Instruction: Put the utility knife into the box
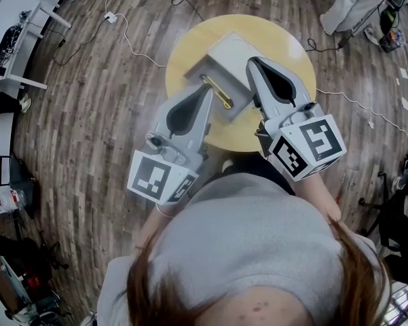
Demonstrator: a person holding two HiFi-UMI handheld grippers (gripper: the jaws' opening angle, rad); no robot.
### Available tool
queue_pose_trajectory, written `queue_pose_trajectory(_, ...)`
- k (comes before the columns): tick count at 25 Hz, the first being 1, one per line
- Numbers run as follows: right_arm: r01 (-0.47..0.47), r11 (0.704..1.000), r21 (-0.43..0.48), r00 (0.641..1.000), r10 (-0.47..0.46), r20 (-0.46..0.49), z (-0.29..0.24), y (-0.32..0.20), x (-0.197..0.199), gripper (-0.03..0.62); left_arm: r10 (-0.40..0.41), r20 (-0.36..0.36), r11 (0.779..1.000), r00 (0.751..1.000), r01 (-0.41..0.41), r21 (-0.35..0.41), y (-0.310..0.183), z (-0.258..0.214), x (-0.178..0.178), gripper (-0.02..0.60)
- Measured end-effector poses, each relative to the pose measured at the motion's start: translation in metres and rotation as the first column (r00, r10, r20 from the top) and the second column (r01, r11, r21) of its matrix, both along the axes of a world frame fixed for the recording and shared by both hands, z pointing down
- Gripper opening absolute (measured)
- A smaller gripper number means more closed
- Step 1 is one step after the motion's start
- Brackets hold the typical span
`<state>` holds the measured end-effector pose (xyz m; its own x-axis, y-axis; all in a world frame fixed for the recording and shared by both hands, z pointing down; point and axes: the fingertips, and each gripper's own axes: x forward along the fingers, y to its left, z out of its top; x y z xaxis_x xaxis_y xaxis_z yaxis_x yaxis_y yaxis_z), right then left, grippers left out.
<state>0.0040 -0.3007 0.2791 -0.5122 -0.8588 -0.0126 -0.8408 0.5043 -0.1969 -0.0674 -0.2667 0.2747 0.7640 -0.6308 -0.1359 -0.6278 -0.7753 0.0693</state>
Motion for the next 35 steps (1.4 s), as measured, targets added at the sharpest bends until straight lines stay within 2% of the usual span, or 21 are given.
queue_pose_trajectory(8, -0.016, 0.999, 0.033, 1.000, 0.015, 0.015, -0.012, 0.035, 0.007, 0.003, 0.056, -0.005, 0.998, 0.998, -0.056, -0.015, 0.021, 0.006, 0.008, 0.002)
queue_pose_trajectory(14, 0.020, 0.998, 0.058, 0.998, -0.017, -0.054, -0.011, 0.055, 0.012, 0.003, 0.069, -0.006, 0.998, 0.998, -0.069, 0.007, 0.037, -0.001, 0.021, 0.002)
queue_pose_trajectory(22, 0.107, 0.989, 0.097, 0.992, -0.099, -0.083, -0.018, 0.082, -0.002, 0.003, 0.047, 0.017, 0.999, 0.999, -0.048, 0.023, 0.064, -0.008, 0.023, 0.002)
queue_pose_trajectory(26, 0.141, 0.987, 0.073, 0.988, -0.136, -0.072, -0.013, 0.111, 0.001, 0.003, 0.045, 0.024, 0.999, 0.999, -0.045, 0.017, 0.092, -0.008, 0.032, 0.002)
queue_pose_trajectory(35, 0.143, 0.985, 0.099, 0.989, -0.140, -0.037, -0.013, 0.207, 0.044, 0.003, 0.035, 0.033, 0.999, 0.999, -0.036, 0.019, 0.184, -0.009, 0.067, 0.002)
